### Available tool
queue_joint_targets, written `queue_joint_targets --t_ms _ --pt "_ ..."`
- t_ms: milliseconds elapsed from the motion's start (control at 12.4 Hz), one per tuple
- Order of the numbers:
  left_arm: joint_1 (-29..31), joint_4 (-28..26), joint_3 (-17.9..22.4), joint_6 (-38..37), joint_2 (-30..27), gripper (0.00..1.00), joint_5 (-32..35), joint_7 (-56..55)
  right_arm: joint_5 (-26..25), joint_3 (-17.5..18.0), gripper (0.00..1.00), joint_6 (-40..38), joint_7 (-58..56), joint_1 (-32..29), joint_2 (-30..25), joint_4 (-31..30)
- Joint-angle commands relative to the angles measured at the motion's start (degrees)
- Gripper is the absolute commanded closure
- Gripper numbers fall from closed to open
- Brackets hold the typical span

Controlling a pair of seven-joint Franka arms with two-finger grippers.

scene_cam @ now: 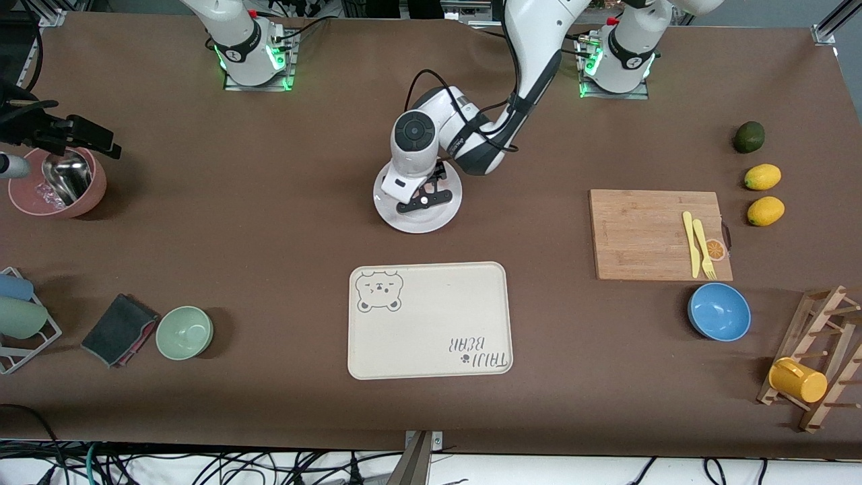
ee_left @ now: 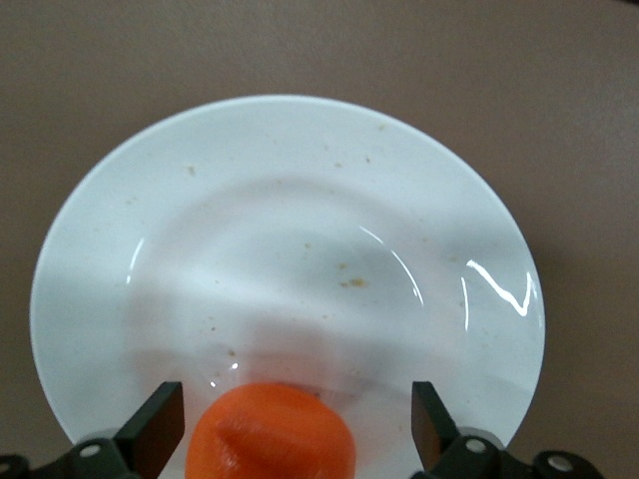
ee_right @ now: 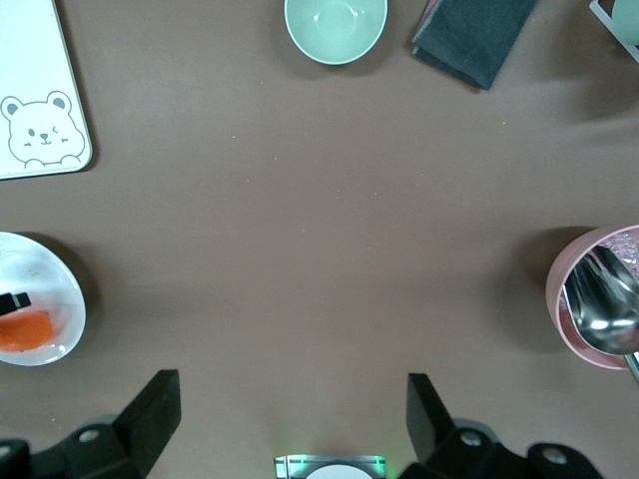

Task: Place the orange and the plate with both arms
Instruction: 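Carry the orange with the left gripper over the white plate, then lower the orange onto the plate and open the left gripper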

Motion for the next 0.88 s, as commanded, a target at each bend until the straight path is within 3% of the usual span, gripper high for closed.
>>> queue_joint_targets --t_ms 0,241,804 --pt "3.56 0.68 1.64 -9.21 -5.33 0.0 -0.93 0.47 0.09 0.07 0.0 -1.27 -0.2 -0.2 0.45 1.58" --pt "11.47 0.68 1.64 -16.87 -10.08 0.0 -0.84 2.3 0.09 0.07 0.0 -1.27 -0.03 -0.2 0.54 1.58" --pt "36.86 0.68 1.64 -31.48 -13.17 0.0 -0.58 39.97 -0.35 0.07 0.0 -1.18 -0.12 -0.2 0.54 1.58"
